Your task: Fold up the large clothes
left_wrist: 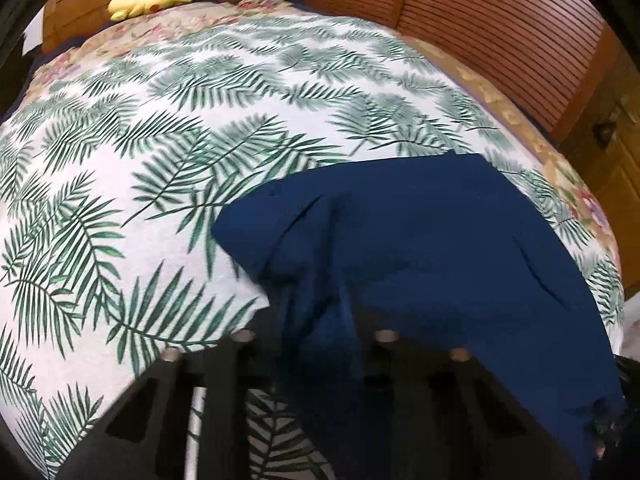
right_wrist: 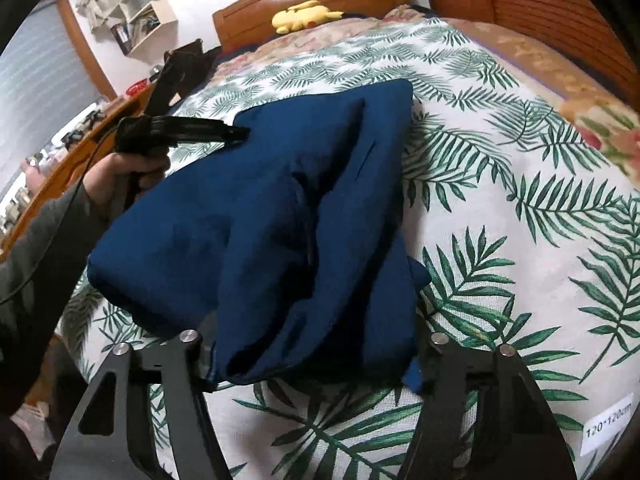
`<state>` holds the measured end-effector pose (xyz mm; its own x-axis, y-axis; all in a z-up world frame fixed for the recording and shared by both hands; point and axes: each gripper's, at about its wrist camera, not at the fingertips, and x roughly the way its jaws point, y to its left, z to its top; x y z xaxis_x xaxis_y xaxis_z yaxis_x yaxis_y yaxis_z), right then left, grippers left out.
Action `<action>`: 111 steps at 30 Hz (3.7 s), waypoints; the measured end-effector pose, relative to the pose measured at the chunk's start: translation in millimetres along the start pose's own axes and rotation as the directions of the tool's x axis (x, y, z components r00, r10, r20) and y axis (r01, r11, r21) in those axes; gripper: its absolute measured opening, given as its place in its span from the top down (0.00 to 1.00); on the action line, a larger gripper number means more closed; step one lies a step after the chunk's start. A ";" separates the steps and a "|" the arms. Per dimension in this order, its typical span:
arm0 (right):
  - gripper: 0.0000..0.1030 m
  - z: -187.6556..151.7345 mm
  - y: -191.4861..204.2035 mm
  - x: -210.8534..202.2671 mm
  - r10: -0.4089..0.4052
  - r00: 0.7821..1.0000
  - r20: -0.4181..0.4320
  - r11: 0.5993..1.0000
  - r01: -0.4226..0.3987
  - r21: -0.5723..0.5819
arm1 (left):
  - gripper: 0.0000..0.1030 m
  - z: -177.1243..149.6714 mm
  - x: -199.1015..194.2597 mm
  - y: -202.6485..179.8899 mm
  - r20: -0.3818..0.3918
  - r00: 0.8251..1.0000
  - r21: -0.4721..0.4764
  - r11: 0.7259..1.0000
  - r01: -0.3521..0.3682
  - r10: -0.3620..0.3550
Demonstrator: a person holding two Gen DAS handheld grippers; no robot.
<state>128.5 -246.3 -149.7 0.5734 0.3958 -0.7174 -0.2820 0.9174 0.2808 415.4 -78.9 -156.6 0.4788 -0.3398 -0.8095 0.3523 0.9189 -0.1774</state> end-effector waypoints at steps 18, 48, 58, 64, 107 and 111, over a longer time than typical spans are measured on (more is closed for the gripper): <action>0.80 35.1 -15.6 -80.4 0.033 0.971 0.238 0.997 -0.016 -0.075 | 1.00 33.1 -100.2 -100.4 0.252 0.964 0.113 0.987 -0.116 0.085; 0.44 -13.6 -235.8 -257.4 -0.509 0.838 0.195 0.860 0.502 0.089 | 1.00 70.5 -14.5 -401.7 0.191 0.975 0.436 0.900 0.019 -0.112; 0.53 3.1 -199.0 -279.2 -0.419 0.859 0.293 0.904 0.424 0.050 | 0.89 36.3 -89.2 -381.1 0.206 0.953 0.435 0.893 0.115 -0.223; 0.61 5.9 -213.9 -230.9 -0.443 0.878 0.183 0.897 0.436 0.080 | 0.76 4.3 -132.7 -364.2 0.249 0.934 0.432 0.893 0.130 -0.257; 0.14 33.8 30.7 -66.4 -0.239 0.934 0.265 0.951 0.280 -0.132 | 0.54 -138.1 -194.7 -140.7 0.344 0.927 -0.001 0.987 -0.160 0.151; 0.14 32.2 65.3 -52.3 -0.191 0.947 0.260 0.959 0.237 -0.157 | 0.54 -160.4 -215.1 -120.1 0.355 0.906 -0.067 0.973 -0.221 0.230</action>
<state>104.8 -205.7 -73.3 0.7965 0.2100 -0.5669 -0.2556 0.9668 -0.0010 141.1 -84.0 -50.9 0.8003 -0.1677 -0.5756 0.1833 0.9826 -0.0314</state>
